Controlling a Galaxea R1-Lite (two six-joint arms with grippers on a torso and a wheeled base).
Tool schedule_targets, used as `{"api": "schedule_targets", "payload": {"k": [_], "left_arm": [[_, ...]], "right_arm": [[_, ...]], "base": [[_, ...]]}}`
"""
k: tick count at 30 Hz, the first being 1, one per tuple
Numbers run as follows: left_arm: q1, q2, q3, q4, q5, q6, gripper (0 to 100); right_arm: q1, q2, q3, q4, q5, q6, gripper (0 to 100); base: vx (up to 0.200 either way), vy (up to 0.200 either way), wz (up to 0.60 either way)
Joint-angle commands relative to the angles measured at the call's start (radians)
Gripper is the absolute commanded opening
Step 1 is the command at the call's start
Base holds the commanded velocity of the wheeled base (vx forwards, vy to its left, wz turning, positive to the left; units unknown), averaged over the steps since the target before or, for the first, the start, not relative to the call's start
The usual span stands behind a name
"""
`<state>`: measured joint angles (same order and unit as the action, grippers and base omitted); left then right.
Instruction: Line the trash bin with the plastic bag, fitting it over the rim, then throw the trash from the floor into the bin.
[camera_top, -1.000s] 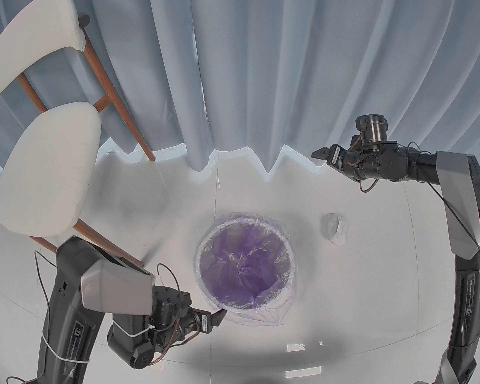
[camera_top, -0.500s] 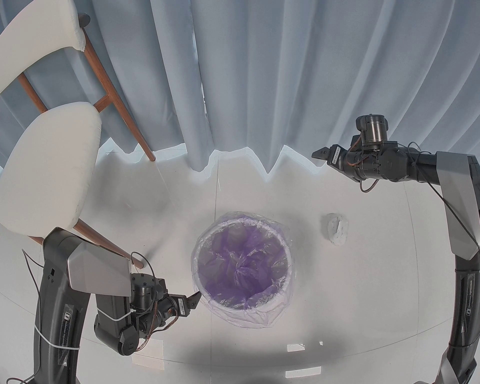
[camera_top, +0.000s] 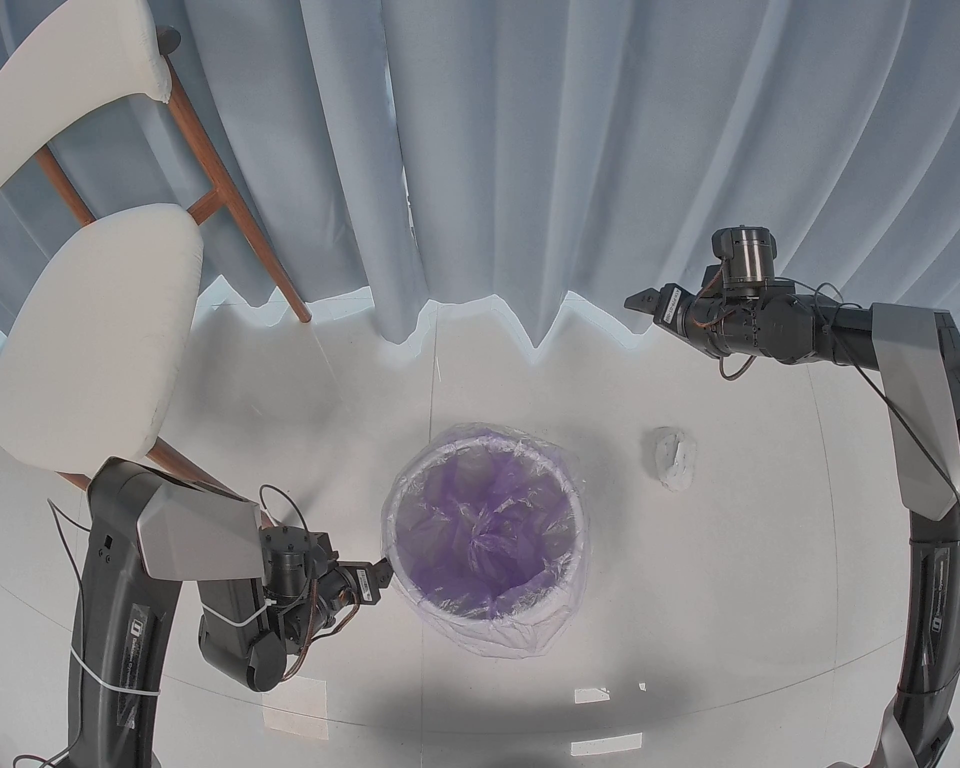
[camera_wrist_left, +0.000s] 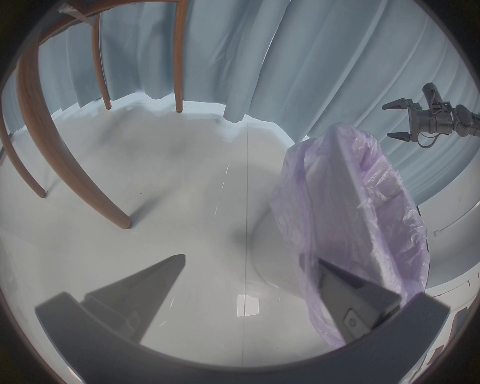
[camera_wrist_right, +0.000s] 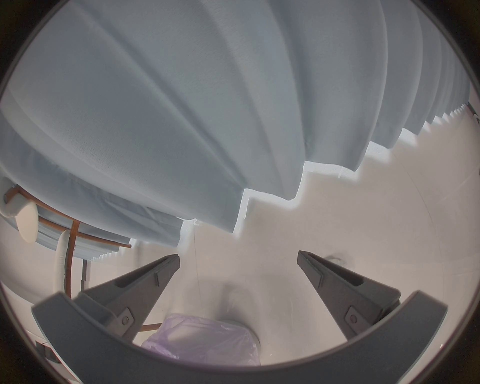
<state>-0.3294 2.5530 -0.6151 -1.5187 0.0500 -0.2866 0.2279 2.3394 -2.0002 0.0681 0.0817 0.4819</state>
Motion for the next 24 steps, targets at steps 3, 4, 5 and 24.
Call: {"api": "schedule_targets", "payload": {"k": [3, 4, 5, 24], "left_arm": [[0.003, 0.016, -0.012, -0.001, 0.001, 0.0, 0], [0.004, 0.013, -0.017, 0.0, 0.001, 0.001, 0], [0.004, 0.012, -0.02, 0.0, 0.001, 0.001, 0], [0.021, 0.041, -0.397, 0.489, 0.021, 0.004, 0]], "right_arm": [[0.004, -0.003, 0.0, -0.01, -0.013, 0.001, 100], [0.004, -0.003, 0.0, -0.01, -0.013, 0.001, 100], [0.004, -0.005, 0.0, -0.011, -0.013, 0.001, 100], [0.005, -0.138, 0.267, -0.281, -0.013, -0.002, 100]], "base": [[0.0, 0.0, 0.0], [0.0, 0.0, 0.0], [0.0, 0.0, 0.0], [0.0, 0.0, 0.0]]}}
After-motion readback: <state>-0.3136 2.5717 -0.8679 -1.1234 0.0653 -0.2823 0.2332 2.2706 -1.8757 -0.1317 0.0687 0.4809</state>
